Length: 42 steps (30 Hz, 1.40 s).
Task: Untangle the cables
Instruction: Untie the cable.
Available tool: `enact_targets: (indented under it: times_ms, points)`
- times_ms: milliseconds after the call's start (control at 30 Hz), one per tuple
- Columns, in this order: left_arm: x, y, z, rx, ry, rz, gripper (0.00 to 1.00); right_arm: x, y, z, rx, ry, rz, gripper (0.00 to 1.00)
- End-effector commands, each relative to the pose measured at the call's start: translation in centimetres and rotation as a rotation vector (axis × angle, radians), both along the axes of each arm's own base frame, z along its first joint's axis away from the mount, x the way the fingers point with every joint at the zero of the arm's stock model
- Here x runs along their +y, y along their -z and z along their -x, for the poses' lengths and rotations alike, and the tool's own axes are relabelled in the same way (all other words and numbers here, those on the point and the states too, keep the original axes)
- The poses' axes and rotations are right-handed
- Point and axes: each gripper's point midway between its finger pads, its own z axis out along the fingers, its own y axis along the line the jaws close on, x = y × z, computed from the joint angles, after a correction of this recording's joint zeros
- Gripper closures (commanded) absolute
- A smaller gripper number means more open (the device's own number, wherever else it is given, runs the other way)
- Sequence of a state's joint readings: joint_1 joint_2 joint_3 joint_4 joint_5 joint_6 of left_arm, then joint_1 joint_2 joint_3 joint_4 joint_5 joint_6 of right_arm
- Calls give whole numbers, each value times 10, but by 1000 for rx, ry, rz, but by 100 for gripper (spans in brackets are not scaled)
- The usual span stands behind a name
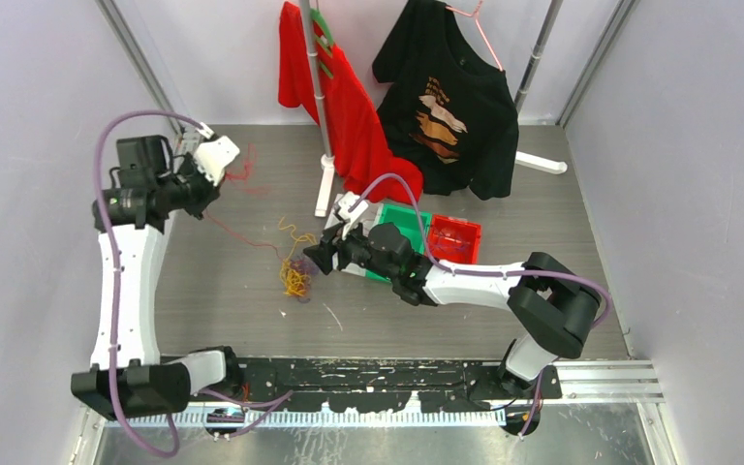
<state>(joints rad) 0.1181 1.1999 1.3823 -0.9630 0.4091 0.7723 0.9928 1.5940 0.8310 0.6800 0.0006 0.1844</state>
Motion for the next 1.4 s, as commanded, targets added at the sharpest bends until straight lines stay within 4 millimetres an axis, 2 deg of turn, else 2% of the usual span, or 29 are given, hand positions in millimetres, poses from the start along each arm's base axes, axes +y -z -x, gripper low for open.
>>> enact_targets:
  times_ms: [0, 167, 300, 467, 600, 733, 933, 1100, 1167, 1267, 1367]
  points:
    - [-23, -54, 28, -34, 22, 124, 100, 16, -53, 0, -96, -56, -114, 32]
    - [-37, -122, 36, -194, 21, 216, 100, 36, -51, -1, -88, -84, -130, 31]
    - [-53, -164, 51, -303, 68, 300, 100, 63, -55, 10, -104, -147, -162, 30]
    - [-63, -192, 66, -350, 104, 340, 100, 101, -61, 27, -124, -231, -201, 29]
    - [-63, -207, 71, -397, 107, 336, 100, 121, -60, 22, -138, -217, -197, 29]
    - [-63, -230, 77, -485, 101, 337, 100, 112, -60, 0, -167, -87, -168, 30]
    - [-69, -259, 91, -608, 128, 370, 100, 71, -63, -28, -250, 131, -99, 30]
    - [-79, -269, 102, -589, 167, 425, 100, 77, -57, -36, -246, 115, -66, 30]
    - [-81, -272, 105, -595, 172, 432, 100, 79, -60, -39, -250, 116, -82, 35]
    - [-82, -279, 111, -614, 179, 429, 100, 72, -68, -47, -273, 169, -96, 45]
    - [-86, -287, 118, -626, 201, 441, 100, 65, -72, -53, -262, 184, -110, 47]
